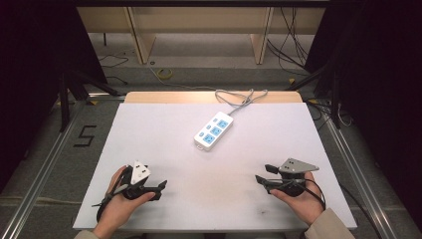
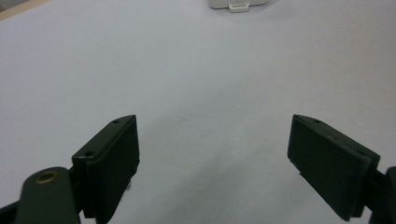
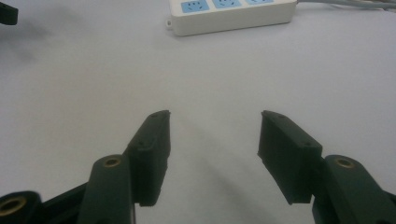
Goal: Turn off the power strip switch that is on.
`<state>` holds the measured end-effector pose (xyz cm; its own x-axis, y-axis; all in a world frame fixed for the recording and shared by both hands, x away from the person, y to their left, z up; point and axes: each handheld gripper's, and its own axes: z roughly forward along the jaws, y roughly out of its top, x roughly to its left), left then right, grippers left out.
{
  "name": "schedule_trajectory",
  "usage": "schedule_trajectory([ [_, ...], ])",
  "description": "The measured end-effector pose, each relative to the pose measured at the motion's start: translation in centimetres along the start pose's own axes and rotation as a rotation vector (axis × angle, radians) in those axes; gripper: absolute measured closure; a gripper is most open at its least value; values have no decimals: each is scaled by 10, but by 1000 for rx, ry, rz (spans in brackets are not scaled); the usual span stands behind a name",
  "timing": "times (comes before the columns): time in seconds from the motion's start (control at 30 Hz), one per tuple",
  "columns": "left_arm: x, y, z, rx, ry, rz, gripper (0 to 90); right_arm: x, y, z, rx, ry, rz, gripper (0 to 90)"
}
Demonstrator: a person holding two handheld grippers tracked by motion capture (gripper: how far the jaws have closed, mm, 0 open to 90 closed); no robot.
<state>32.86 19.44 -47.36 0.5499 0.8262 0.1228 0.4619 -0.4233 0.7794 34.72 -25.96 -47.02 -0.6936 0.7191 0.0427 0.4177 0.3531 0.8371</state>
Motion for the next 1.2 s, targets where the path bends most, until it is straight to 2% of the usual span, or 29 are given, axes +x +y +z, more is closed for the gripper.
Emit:
schedule_trajectory([
  [0.23,-5,0,1,1,-2,22,183,0,2,0,25,-2,-7,655],
  [0.27,-6,0,1,3,-2,20,184,0,3,1,38,-7,-25,747],
  [0.3,-6,0,0,3,0,23,185,0,4,1,45,-15,-35,786],
  [0.33,-6,0,0,0,3,24,185,0,4,1,45,-15,-35,786],
  [0.37,-6,1,0,-2,6,22,187,0,6,3,60,-22,-52,845],
  [0.47,-5,0,1,0,7,13,189,-1,9,5,78,-37,-64,900],
  [0.83,-8,1,2,3,8,12,190,-5,22,13,115,-59,-55,900],
  [1.2,-9,2,3,0,6,15,191,-5,38,31,146,-59,-63,900],
])
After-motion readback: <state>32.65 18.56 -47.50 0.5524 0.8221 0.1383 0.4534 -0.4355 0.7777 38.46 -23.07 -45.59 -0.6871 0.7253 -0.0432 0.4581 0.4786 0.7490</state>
